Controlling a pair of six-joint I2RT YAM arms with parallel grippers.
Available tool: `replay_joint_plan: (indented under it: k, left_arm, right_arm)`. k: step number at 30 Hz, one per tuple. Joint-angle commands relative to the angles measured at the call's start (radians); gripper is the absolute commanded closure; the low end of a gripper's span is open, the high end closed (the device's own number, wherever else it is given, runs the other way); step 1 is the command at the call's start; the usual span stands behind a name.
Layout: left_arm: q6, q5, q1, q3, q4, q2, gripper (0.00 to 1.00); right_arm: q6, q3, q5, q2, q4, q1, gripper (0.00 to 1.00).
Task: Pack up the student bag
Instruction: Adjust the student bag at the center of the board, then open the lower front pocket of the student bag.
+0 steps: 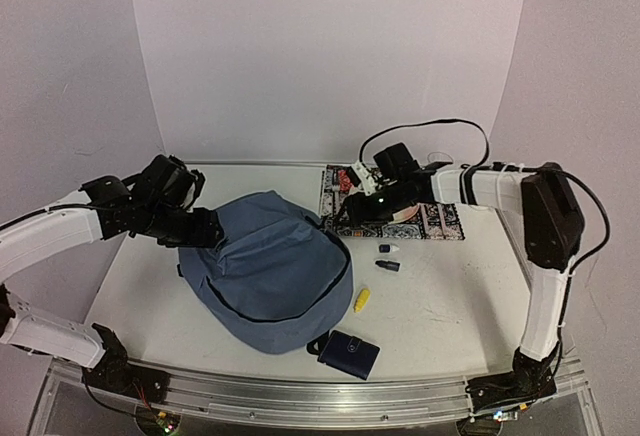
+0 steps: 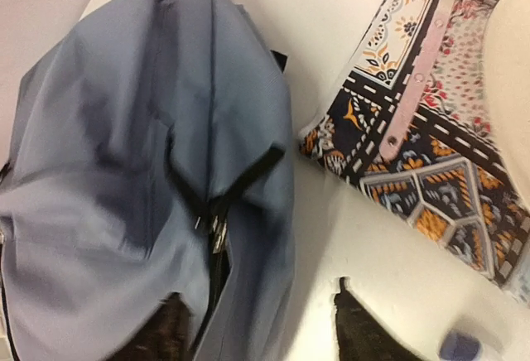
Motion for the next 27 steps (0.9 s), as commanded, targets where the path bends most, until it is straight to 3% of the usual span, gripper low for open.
replay_joint_plan:
  k: [1,9,18,22,27]
  left_arm:
    - [0.13,-0.118,0.011,0.103,0.021,0.063,0.23]
    - [0.285,-0.103,0.024,0.14,0.041,0.196,0.18]
    - [0.411,-0.052,0.024,0.162,0.06,0.327,0.15]
    - [0.461,0.021,0.007,0.192,0.061,0.366,0.08]
    - [0.507,0.0,-0.049,0.198,0.062,0.378,0.02]
  right_arm:
    - [-0.126,-0.15,0.043,-0.216,-0.148,0.017,0.25]
    - [-0.078,-0.409,0.157,-0.405,-0.199,0.051,0.1]
    - [0.095,-0.461,0.279,-0.379,-0.166,0.061,0.09]
    - [0.108,-0.452,0.274,-0.348,-0.152,0.074,0.09]
    - [0.123,-0.427,0.274,-0.3,-0.147,0.098,0.07]
